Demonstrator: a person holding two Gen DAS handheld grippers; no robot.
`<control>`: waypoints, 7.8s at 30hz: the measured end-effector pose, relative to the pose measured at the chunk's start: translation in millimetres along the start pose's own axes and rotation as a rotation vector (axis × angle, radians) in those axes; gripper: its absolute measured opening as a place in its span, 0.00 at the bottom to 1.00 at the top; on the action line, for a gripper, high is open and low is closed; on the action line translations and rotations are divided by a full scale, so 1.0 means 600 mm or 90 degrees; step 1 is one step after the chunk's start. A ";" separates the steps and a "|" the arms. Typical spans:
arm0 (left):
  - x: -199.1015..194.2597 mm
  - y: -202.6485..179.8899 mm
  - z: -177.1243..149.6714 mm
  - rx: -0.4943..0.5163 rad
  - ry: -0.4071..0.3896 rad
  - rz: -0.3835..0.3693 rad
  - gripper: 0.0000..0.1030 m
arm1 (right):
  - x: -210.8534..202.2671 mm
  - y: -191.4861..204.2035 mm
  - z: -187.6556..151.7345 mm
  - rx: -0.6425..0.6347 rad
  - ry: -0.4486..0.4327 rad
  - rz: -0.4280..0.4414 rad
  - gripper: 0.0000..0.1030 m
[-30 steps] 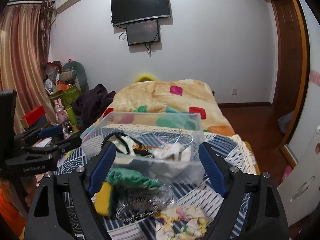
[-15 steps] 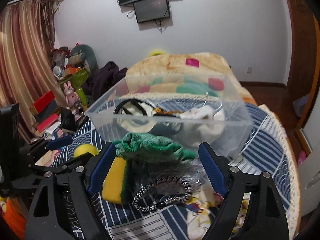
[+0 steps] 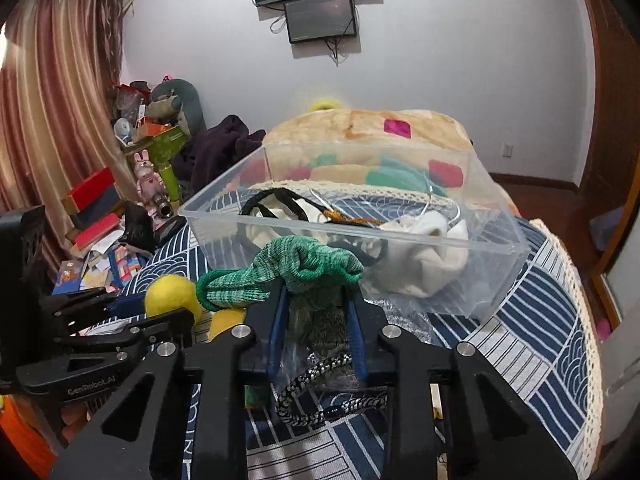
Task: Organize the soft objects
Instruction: 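Grasp the green knit sock with the right gripper while the left gripper reaches for the plush ball, then drop the sock into the box with the right gripper while the left gripper places the yellow-white ball in, then grasp the yellow sponge with the left gripper while the right gripper grasps the floral scarf, then lower the sponge with the left gripper into the box while the right gripper releases the scarf there, then grasp the bagged silver scrubber with the left gripper while the right gripper grasps the braided cord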
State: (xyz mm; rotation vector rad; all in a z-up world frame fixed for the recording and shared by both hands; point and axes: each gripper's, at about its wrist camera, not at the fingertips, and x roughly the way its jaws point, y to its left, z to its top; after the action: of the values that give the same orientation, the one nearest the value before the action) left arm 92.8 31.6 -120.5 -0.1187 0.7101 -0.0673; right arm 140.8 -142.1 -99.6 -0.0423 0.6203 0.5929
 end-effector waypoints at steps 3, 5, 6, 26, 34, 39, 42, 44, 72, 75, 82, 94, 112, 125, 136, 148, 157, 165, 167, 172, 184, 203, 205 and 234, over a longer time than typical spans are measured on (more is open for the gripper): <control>-0.015 -0.003 0.010 0.003 -0.017 0.000 0.38 | -0.010 -0.001 0.004 0.000 -0.012 -0.001 0.22; -0.026 -0.007 0.019 0.002 -0.030 -0.003 0.38 | -0.018 -0.002 0.008 -0.001 -0.021 -0.007 0.22; -0.031 -0.008 0.024 0.001 -0.037 -0.005 0.38 | -0.023 -0.002 0.009 -0.002 -0.027 -0.011 0.22; -0.006 -0.029 0.164 0.020 -0.097 0.000 0.38 | -0.060 -0.048 0.077 0.013 -0.106 -0.095 0.23; 0.060 -0.034 0.176 0.023 -0.046 0.007 0.38 | -0.007 -0.085 0.060 0.051 -0.037 -0.105 0.23; 0.105 -0.037 0.174 0.033 -0.009 0.015 0.38 | 0.009 -0.087 0.055 0.054 -0.008 -0.102 0.23; 0.120 -0.039 0.171 0.036 0.003 0.012 0.38 | 0.013 -0.085 0.056 0.049 0.001 -0.100 0.23; 0.125 -0.040 0.171 0.038 0.006 0.016 0.38 | 0.015 -0.085 0.056 0.046 0.004 -0.100 0.25; -0.002 -0.067 0.107 0.051 -0.068 -0.001 0.85 | -0.081 -0.048 0.044 -0.004 -0.071 -0.121 0.83; 0.005 -0.077 0.088 0.050 -0.050 -0.014 0.85 | -0.086 -0.051 0.029 -0.005 -0.065 -0.135 0.83; 0.045 -0.094 0.041 0.042 0.004 -0.012 0.85 | -0.069 -0.067 -0.027 0.009 -0.001 -0.142 0.83; 0.056 -0.081 0.002 -0.009 0.033 -0.054 0.66 | -0.024 -0.107 -0.093 0.069 0.109 -0.114 0.76; 0.011 -0.083 -0.007 -0.015 0.019 -0.086 0.35 | -0.057 -0.087 -0.072 0.036 0.053 -0.139 0.20; -0.060 -0.057 0.061 -0.011 -0.088 -0.045 0.35 | -0.100 -0.042 0.005 -0.024 -0.047 -0.115 0.21; -0.058 -0.042 0.129 0.020 -0.145 -0.009 0.35 | -0.053 -0.031 0.073 -0.016 -0.091 -0.062 0.21; 0.021 -0.031 0.159 0.036 -0.106 0.032 0.35 | 0.027 -0.022 0.091 -0.020 -0.032 -0.034 0.21; 0.071 -0.025 0.166 0.044 -0.065 0.054 0.35 | 0.081 -0.020 0.096 -0.028 0.027 -0.034 0.21; 0.092 -0.021 0.165 0.038 -0.039 0.052 0.36 | 0.101 -0.022 0.094 -0.035 0.058 -0.042 0.23; 0.091 -0.022 0.164 0.039 -0.038 0.055 0.36 | 0.105 -0.020 0.092 -0.041 0.061 -0.049 0.24; 0.083 -0.025 0.163 0.041 -0.036 0.052 0.41 | 0.102 -0.022 0.091 -0.045 0.066 -0.048 0.31; 0.015 -0.028 0.160 0.034 -0.073 0.014 0.64 | 0.040 -0.030 0.091 -0.057 0.015 -0.071 0.61; 0.024 -0.074 0.035 0.039 0.011 -0.027 0.76 | -0.023 -0.071 -0.014 -0.001 0.035 -0.072 0.67; 0.034 -0.074 0.026 0.031 0.026 -0.028 0.76 | -0.008 -0.076 -0.027 0.013 0.057 -0.056 0.65; 0.144 -0.162 0.054 0.032 0.125 -0.065 0.76 | -0.040 -0.145 -0.053 0.085 0.048 -0.072 0.09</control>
State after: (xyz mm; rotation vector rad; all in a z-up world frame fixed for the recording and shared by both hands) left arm 177.1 -70.9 -139.2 -0.1008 0.8982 -0.1971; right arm 154.6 -233.6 -123.8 0.0251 0.7251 0.4410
